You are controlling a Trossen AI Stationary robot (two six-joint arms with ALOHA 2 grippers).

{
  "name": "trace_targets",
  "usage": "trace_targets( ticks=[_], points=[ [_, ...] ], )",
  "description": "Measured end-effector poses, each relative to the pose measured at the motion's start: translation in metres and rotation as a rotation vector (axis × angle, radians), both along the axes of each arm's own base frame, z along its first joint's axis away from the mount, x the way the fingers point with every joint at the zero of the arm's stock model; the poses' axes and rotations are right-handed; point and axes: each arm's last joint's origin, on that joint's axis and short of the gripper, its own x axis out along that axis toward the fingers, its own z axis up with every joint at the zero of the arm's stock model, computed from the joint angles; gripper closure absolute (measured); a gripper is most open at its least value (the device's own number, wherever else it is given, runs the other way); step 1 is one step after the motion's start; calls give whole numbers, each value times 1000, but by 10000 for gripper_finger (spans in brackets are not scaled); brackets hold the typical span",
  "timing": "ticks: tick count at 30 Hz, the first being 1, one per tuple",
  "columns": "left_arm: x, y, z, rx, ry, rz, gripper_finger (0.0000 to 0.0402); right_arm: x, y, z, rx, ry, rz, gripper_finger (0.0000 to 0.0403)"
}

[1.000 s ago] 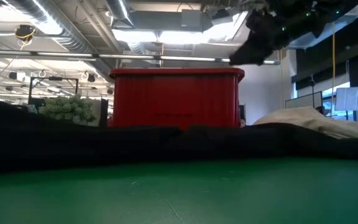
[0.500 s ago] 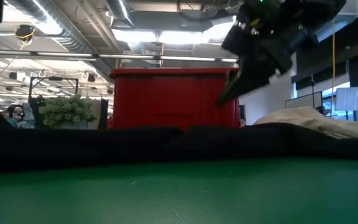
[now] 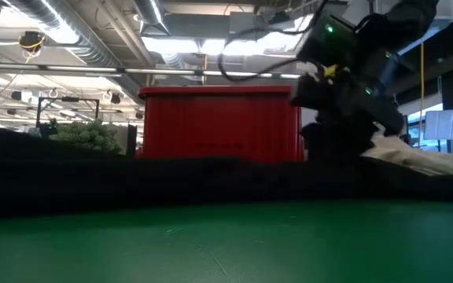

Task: Fold laundry
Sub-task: Fold the black shirt

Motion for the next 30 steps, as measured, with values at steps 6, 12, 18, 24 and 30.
trace_targets(
  ticks=[6,12,18,24,30],
  points=[
    [0,0,0,-7,10,2,402,-22,13,-21,29,52,-27,210],
    [3,-4,-3,-61,-10,-12,402,-37,33,-25,56,73,-20,210],
    [15,-22,-12,-263,-133,-101,402,-53,61,-21,105,131,65,210],
    [21,-30,-14,-338,-193,-148,402,-77,79,-11,181,268,105,210],
    [16,-22,-12,-241,-151,-162,402,-91,85,-1,216,299,101,210]
  ],
)
